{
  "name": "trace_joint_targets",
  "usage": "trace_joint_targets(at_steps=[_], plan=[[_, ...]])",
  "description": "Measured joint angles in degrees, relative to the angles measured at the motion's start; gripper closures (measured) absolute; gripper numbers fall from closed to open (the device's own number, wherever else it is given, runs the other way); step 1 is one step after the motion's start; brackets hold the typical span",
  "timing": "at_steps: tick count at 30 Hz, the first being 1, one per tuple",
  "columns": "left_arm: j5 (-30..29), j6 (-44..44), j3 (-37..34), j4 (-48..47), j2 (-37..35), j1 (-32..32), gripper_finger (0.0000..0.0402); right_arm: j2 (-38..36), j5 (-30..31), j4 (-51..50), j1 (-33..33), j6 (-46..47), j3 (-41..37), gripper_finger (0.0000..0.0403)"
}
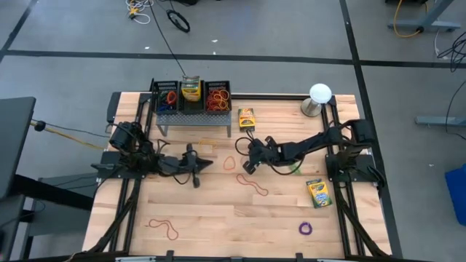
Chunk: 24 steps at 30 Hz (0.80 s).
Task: Pick & Place Office Desk Supplies
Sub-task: Put the right orange rubber band into the right black bin
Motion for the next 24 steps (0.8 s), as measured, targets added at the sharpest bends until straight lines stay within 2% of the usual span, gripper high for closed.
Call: trace_joint_targets(at_steps=[6, 11, 17, 20, 24], plan=[[0.2, -2.2, 0.8, -5.6, 0.0, 0.0, 0.039, -3.6, 3.1, -0.3, 3.1, -0.4, 0.0, 0.0395], [0.5, -4.1, 0.9, -6.0, 0.0, 0.0, 0.039, -7.0, 6.8, -4.4, 5.9, 0.3, 2.1, 0.0398], [0.5, -4.9, 0.9, -6.2, 0.0, 0.0, 0.039, -7.4, 14.7, -16.9, 7.5, -2.4, 13.6, 0.04], [0.7, -7.9, 0.9, -6.4, 0.0, -0.7, 0.039, -7.3, 16.6, -18.9, 6.2, -6.6, 19.3, 0.0399], [0.6, -7.2, 0.9, -6.2, 0.0, -2.4, 0.039, -7.2, 16.7, -18.6, 1.8, -12.4, 25.2, 0.0399]])
